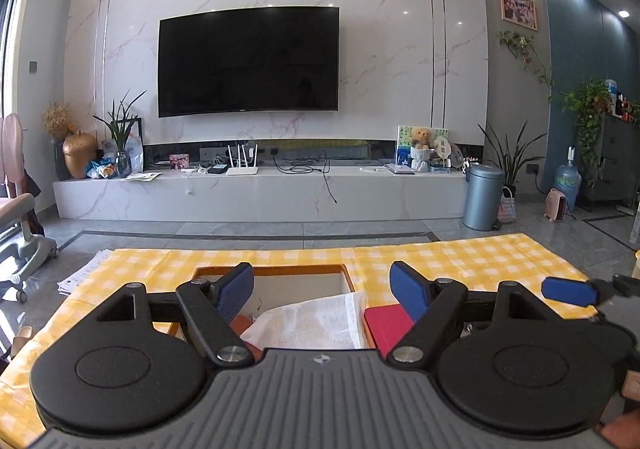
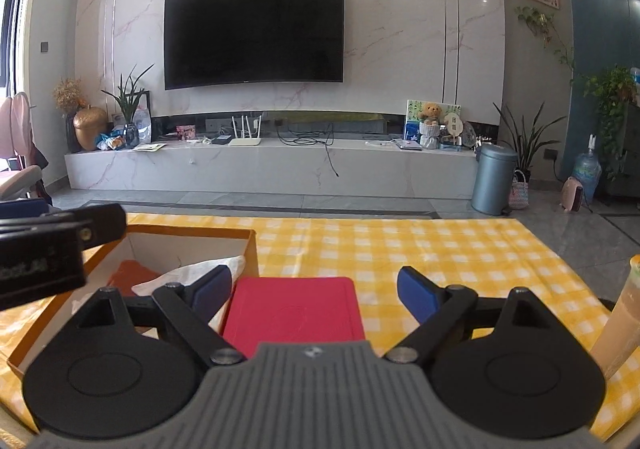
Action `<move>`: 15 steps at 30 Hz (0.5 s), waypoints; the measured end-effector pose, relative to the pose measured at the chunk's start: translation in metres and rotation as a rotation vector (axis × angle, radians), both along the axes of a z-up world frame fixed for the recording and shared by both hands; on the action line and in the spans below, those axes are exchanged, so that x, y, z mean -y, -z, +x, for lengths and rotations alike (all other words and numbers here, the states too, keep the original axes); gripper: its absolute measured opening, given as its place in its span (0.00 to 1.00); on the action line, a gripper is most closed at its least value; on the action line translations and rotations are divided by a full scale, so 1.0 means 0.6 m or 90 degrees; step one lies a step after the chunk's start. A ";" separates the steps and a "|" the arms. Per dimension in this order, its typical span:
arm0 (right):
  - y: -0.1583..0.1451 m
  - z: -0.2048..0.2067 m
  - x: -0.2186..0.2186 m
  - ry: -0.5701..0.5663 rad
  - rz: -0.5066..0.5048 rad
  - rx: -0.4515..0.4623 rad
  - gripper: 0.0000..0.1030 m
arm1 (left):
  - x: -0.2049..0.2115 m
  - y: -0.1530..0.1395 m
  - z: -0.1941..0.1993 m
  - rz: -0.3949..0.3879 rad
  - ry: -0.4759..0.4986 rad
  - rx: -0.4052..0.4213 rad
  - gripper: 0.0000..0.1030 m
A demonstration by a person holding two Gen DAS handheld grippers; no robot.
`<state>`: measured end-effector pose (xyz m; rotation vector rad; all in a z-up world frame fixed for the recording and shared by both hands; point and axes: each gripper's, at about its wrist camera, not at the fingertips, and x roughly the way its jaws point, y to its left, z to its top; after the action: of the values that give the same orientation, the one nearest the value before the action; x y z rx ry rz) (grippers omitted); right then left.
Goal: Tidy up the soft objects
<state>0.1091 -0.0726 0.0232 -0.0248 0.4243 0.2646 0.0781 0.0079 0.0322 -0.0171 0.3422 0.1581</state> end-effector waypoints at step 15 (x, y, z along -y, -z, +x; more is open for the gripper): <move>0.017 -0.005 0.010 -0.015 0.011 -0.001 0.86 | 0.011 0.017 -0.004 -0.009 0.009 -0.004 0.88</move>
<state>0.1061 -0.0787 0.0131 -0.0124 0.4239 0.2914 0.0760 0.0015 0.0218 -0.0275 0.3502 0.1424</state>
